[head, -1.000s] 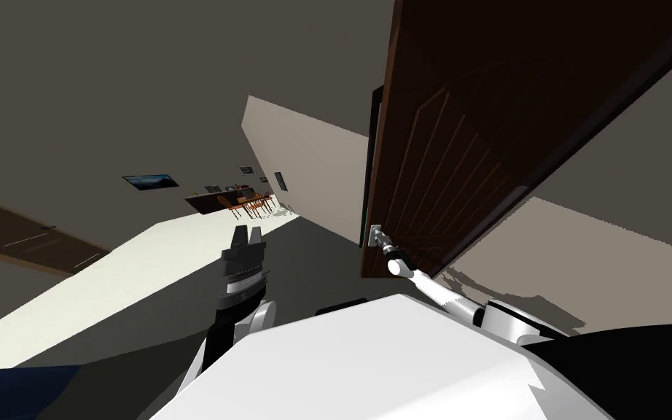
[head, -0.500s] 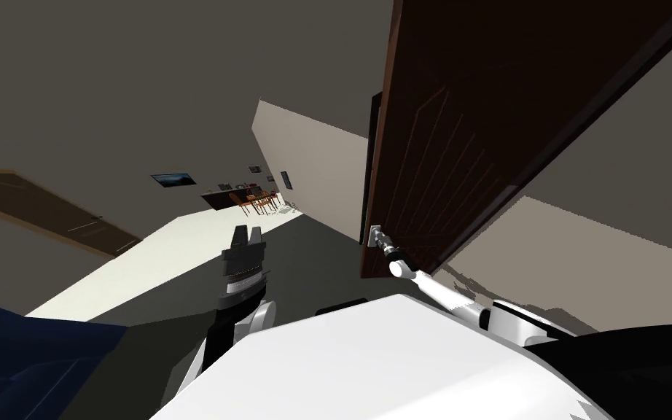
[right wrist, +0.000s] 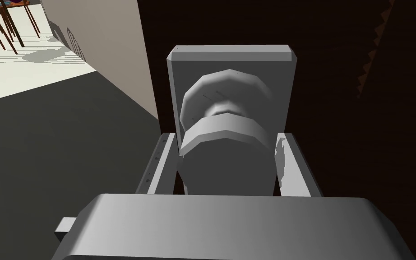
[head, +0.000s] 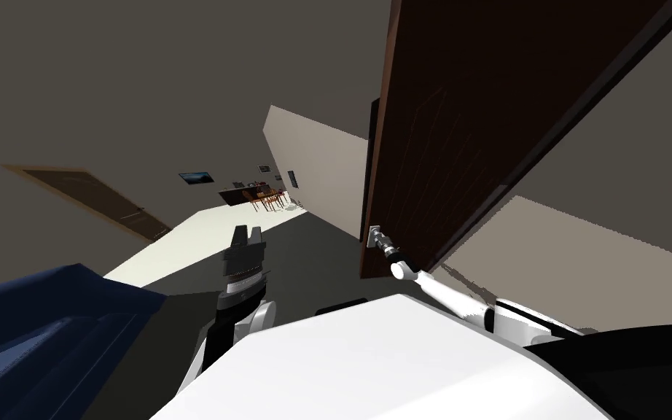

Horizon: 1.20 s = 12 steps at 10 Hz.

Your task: Pull the door open

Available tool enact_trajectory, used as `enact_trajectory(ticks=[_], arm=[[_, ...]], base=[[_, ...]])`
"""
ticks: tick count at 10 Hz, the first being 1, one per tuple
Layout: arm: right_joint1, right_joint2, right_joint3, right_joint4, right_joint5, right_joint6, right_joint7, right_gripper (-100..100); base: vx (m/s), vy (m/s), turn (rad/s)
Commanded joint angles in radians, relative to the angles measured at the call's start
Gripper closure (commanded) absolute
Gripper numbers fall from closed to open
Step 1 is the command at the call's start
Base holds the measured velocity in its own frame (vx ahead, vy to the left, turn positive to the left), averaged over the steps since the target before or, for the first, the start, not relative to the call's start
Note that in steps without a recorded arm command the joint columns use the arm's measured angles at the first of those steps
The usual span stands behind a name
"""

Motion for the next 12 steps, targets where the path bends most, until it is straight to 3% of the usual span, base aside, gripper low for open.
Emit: enact_trajectory(ticks=[1,3,4,12], arm=[[0.005,-0.012,0.014,-0.01,0.007,-0.005,-0.016,100],[0.007,-0.024,0.027,-0.015,0.014,-0.01,-0.032,100],[0.006,-0.02,0.023,-0.012,0.011,-0.006,-0.025,100],[0.024,-0.077,0.08,-0.038,0.044,-0.042,-0.096,100]], base=[[-0.219,-0.067,0.118],[-0.18,-0.067,0.076],[-0.076,-0.027,0.029],[-0.183,-0.077,0.121]])
